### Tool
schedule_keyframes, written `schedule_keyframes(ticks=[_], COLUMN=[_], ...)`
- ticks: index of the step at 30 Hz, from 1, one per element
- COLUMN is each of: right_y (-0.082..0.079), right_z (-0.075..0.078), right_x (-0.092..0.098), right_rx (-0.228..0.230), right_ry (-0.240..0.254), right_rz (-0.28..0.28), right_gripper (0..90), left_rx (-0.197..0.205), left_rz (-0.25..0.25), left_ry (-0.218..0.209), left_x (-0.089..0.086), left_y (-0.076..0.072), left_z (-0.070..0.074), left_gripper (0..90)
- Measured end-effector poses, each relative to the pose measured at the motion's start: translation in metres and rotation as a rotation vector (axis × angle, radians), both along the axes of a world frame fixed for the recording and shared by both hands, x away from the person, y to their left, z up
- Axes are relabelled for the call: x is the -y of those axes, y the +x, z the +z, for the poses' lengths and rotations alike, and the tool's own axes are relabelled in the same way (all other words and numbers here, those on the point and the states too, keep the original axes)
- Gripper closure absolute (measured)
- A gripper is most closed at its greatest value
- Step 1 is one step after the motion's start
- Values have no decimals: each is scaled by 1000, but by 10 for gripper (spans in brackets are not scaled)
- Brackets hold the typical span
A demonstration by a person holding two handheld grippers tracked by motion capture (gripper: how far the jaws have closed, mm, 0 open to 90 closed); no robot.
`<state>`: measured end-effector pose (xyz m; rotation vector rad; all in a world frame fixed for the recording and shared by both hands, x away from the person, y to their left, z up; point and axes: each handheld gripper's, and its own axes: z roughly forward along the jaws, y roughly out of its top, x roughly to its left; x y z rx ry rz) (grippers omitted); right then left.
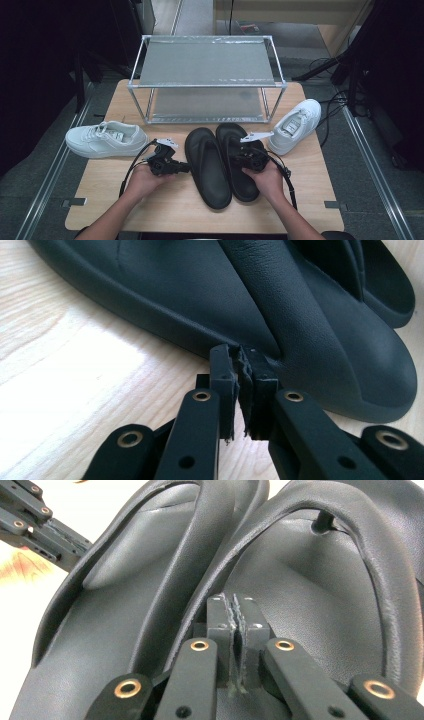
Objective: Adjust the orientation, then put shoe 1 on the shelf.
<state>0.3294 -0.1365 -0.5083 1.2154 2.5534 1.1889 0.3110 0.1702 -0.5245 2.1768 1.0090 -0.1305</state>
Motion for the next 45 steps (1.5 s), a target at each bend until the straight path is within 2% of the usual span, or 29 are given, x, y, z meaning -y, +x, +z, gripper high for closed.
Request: schedule_keyframes(ticks=[5, 7, 8, 11, 15, 17, 21, 31, 34, 41, 45], right_y=[1, 1, 1, 0, -2, -4, -11, -23, -26, -31, -32], right_z=[0, 0, 1, 5, 10, 13, 17, 20, 19, 19, 17], right_x=[1, 4, 5, 11, 18, 20, 21, 16, 15, 9, 6], right_rx=[6, 4, 11, 38, 56, 53, 54, 62, 59, 68, 59], right_ry=[-5, 6, 21, 47, 82, 99, 117, 122, 134, 124, 125], right_rz=[-3, -2, -2, -7, -11, -18, -19, -4, -7, -2, 2], right_gripper=[851, 845, 845, 826, 772, 733, 687, 608, 592, 507, 459], left_rx=[-9, 15, 32, 26, 41, 54, 76, 89, 94, 109, 111], left_rz=[-4, -18, -18, -23, -26, -22, -21, -21, -18, -47, -66], left_ry=[-19, -42, -43, -79, -102, -107, -144, -124, -134, -138, -138], left_x=[-2, -3, -4, -9, -16, -18, -24, -27, -27, -22, -18], left_y=[1, -1, -2, -4, -6, -7, -8, -8, -8, -2, 5], left_z=[1, 4, 6, 10, 18, 20, 25, 33, 37, 50, 59], left_gripper=[839, 821, 799, 748, 671, 592, 532, 436, 400, 381, 406])
